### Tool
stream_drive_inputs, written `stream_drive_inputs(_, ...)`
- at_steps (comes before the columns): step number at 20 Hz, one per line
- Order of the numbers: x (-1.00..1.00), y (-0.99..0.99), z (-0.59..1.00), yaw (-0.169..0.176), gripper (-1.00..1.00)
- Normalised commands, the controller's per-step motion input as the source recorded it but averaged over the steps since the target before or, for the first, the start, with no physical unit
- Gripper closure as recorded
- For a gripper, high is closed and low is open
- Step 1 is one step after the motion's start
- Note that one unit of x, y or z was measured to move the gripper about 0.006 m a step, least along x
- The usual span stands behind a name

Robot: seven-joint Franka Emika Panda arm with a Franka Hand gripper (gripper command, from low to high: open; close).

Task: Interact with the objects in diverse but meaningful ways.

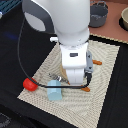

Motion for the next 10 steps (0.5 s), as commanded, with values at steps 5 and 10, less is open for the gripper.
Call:
stream_drive_inputs(5,-0.01,0.23,-0.02,-0.011,-1.0)
stream_drive_inputs(10,-0.06,0.1,-0.06,-0.012,-1.0)
